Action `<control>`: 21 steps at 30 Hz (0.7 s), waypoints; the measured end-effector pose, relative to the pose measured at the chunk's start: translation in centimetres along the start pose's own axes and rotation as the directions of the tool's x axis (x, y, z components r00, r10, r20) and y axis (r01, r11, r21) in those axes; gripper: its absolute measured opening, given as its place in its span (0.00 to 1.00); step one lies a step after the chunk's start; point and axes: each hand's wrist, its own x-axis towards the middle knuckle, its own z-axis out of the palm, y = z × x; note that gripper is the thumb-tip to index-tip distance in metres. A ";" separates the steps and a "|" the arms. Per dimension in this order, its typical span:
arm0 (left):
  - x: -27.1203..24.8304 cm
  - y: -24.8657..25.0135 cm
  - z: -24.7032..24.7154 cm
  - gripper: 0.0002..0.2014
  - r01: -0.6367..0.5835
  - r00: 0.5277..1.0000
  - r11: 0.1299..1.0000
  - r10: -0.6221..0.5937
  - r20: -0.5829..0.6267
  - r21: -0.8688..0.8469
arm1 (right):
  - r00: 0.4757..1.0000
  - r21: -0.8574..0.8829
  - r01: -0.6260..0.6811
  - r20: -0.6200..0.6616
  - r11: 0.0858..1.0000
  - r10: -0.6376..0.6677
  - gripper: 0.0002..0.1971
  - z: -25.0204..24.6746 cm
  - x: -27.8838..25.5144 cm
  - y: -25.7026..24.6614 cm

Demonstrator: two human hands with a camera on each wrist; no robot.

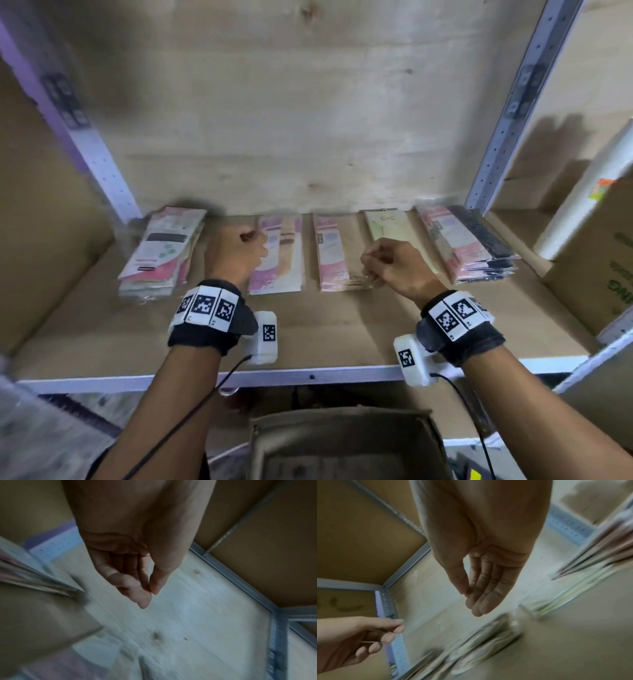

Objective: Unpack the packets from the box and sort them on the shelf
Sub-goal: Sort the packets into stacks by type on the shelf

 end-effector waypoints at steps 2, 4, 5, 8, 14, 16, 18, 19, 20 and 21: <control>1.2 -1.4 -2.5 0.16 0.019 0.999 0.999 -0.020 -0.027 -0.026 | 0.999 0.007 -0.002 0.044 1.000 0.002 0.04 2.5 0.9 -1.6; 2.3 -3.0 -4.9 0.15 0.039 0.998 0.997 -0.042 -0.054 -0.063 | 0.994 0.013 -0.001 0.109 1.000 -0.001 0.07 5.6 2.2 -3.1; 2.8 -3.8 -6.1 0.15 0.055 0.996 0.996 -0.060 -0.072 -0.076 | 0.989 0.018 0.001 0.145 1.000 -0.004 0.07 7.3 2.9 -3.9; 4.0 -6.0 -9.5 0.14 0.094 0.989 0.991 -0.105 -0.108 -0.095 | 0.966 0.010 -0.002 0.260 1.000 -0.001 0.07 12.9 5.1 -5.8; 5.4 -9.2 -14.9 0.13 0.148 0.966 0.980 -0.172 -0.192 -0.137 | 0.914 -0.048 -0.040 0.402 0.998 0.057 0.08 23.6 8.5 -10.1; 5.3 -9.8 -15.8 0.15 0.174 0.961 0.975 -0.199 -0.195 -0.138 | 0.902 -0.030 -0.088 0.422 0.996 0.092 0.12 26.6 9.2 -11.3; 5.1 -10.3 -16.6 0.16 0.191 0.953 0.974 -0.213 -0.214 -0.120 | 0.906 -0.048 -0.091 0.411 0.995 0.103 0.14 29.2 10.0 -12.1; 5.1 -10.5 -16.9 0.17 0.195 0.950 0.975 -0.216 -0.224 -0.109 | 0.912 -0.070 -0.073 0.399 0.995 0.095 0.14 30.3 10.4 -12.4; 5.0 -10.7 -17.1 0.17 0.199 0.950 0.975 -0.217 -0.225 -0.099 | 0.919 -0.093 -0.055 0.384 0.994 0.086 0.16 31.3 10.8 -12.5; 4.9 -10.8 -17.4 0.17 0.202 0.950 0.975 -0.217 -0.223 -0.088 | 0.925 -0.120 -0.048 0.369 0.992 0.089 0.22 32.1 11.2 -12.6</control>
